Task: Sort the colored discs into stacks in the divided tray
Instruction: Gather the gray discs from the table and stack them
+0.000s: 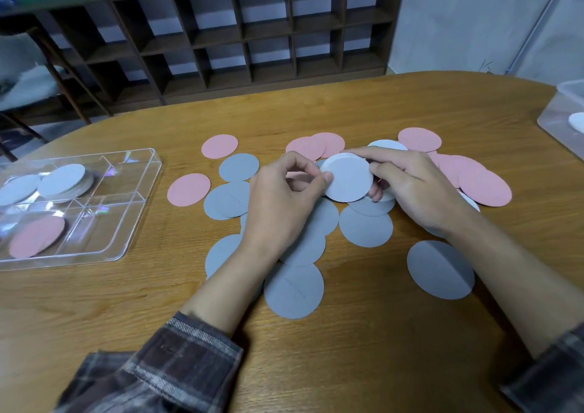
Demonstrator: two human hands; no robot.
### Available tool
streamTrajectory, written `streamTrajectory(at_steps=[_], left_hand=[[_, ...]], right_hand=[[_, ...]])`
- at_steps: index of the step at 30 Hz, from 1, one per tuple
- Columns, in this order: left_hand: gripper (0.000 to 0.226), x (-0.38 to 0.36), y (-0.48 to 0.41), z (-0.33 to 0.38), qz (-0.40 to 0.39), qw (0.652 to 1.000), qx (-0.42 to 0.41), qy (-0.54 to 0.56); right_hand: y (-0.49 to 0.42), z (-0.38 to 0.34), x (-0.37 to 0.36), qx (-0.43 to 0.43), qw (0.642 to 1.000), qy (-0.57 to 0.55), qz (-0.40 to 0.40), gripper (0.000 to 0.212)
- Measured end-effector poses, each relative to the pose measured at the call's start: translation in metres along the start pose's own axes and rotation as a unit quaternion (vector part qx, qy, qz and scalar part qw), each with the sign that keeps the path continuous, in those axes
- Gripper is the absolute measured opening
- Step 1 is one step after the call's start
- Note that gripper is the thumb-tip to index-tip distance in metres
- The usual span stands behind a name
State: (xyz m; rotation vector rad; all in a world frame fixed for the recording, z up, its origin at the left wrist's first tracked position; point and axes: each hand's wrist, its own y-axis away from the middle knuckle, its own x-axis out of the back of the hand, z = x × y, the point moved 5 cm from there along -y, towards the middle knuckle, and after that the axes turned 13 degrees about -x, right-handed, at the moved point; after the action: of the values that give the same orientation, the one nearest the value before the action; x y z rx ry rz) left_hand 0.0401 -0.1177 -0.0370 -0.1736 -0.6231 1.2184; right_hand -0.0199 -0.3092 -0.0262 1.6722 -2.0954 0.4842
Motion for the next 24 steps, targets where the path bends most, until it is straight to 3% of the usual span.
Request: streamTrajectory(at_steps=[5, 13, 16, 22, 24], left_hand=[[0.015, 0.003, -0.001, 0.004, 0.014, 1.000, -0.021, -0.019], [0.008, 0.007, 0.000, 0.018, 0.003, 0.976, -0.169, -0.133], [0.012, 0.006, 0.001, 0.021, 0.003, 0.971, -0.185, -0.153], [0.012, -0.002, -0.003, 0.016, -0.090, 0.967, -0.156, -0.182], [0.022, -0.011, -0.005, 0.013, -0.144, 0.959, -0.152, -0.193]], right_hand=[[0.003, -0.004, -0.004, 0.021, 0.999, 0.047, 0.000, 0.045], [0.003, -0.006, -0.005, 0.064, 0.991, 0.115, 0.023, 0.029], [0.004, -0.005, -0.003, 0.065, 0.991, 0.109, 0.031, 0.022], [0.003, 0.005, 0.037, 0.050, 0.990, 0.066, 0.111, 0.022], [0.003, 0.011, 0.051, 0.036, 0.987, 0.041, 0.152, 0.022]])
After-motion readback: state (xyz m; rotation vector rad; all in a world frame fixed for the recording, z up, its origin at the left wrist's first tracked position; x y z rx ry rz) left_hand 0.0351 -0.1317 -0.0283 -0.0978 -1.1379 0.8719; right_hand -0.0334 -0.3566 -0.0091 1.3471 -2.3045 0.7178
